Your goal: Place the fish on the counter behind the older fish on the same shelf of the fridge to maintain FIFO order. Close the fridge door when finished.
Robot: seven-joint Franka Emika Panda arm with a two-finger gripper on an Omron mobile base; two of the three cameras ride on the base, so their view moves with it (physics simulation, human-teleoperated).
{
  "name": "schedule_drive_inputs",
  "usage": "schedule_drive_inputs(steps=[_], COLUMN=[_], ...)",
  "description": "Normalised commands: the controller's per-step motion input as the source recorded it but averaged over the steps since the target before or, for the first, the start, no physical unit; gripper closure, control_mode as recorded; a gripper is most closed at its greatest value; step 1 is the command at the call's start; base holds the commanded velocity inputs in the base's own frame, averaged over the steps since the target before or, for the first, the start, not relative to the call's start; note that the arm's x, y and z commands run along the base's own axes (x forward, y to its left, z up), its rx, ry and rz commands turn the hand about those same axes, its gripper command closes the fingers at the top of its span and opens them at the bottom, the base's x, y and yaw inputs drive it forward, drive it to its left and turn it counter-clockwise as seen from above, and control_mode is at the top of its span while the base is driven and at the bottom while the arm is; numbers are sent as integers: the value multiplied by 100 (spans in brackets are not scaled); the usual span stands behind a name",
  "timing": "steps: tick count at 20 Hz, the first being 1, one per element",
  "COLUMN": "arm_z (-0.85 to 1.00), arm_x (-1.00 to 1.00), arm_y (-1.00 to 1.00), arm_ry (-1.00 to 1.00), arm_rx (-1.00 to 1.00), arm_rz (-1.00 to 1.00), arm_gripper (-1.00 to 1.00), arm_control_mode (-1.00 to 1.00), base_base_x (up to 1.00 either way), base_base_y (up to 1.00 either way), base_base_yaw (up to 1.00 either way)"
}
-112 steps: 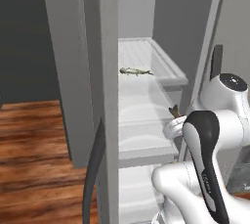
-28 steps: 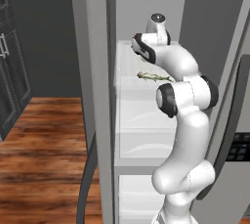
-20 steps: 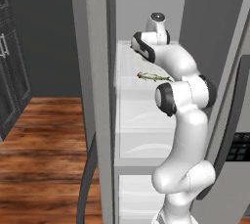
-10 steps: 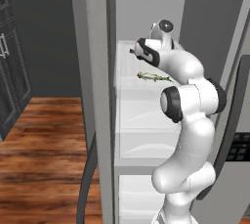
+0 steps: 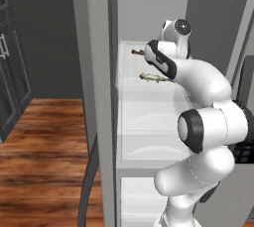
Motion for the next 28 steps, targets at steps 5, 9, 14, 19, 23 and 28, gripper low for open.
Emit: schedule_drive_inputs(steps=[5, 9, 14, 19, 23, 28], arm_z=[6, 2, 0, 0, 0, 0], arm_x=[-100, -100, -100, -100, -100, -100], arm_y=[1, 0, 0, 0, 5, 31], arm_ry=[0, 0, 0, 0, 0, 1], arm_rx=[0, 0, 0, 0, 0, 0], arm_rz=[0, 0, 0, 0, 0, -6], arm_gripper=[-100, -100, -100, -100, -100, -100], arm_control_mode=[-100, -100, -100, -100, -100, -100], base_base_x=[0, 0, 0, 0, 0, 0], base_base_y=[0, 0, 0, 0, 0, 0], base_base_yaw=[0, 0, 0, 0, 0, 0])
